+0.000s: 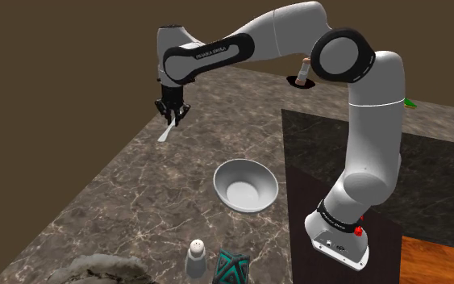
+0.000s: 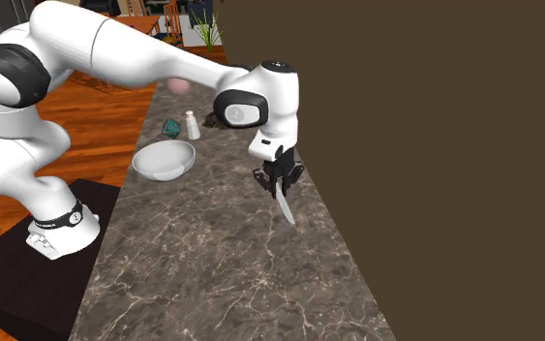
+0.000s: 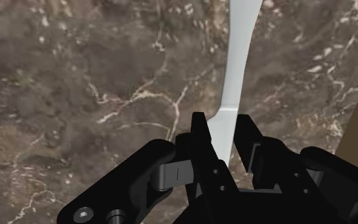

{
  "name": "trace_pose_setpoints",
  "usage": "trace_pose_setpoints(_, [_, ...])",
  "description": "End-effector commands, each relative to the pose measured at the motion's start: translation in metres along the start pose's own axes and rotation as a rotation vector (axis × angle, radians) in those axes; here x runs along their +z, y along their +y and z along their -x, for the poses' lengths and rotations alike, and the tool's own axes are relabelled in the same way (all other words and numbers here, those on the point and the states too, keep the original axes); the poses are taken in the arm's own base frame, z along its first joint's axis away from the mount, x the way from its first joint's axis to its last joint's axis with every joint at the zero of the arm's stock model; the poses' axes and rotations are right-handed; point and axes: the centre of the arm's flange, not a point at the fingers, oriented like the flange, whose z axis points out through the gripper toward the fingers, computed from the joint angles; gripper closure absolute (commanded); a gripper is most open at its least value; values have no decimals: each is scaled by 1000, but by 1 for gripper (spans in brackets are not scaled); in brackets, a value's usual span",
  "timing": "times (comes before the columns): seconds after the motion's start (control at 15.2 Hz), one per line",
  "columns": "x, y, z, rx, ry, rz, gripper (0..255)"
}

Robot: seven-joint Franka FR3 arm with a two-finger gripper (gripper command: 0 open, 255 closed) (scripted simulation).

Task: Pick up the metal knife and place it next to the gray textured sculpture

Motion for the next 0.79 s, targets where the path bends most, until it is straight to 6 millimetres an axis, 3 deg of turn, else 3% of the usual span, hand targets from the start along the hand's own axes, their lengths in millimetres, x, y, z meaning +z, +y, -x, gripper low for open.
trace_pose_setpoints(0.0, [-11, 0, 1, 0, 0, 0, 255])
trace_pose_setpoints(0.46, [-47, -1, 1, 0, 0, 0, 255])
trace_pose_setpoints(0.73, [-48, 19, 50, 0, 0, 0, 255])
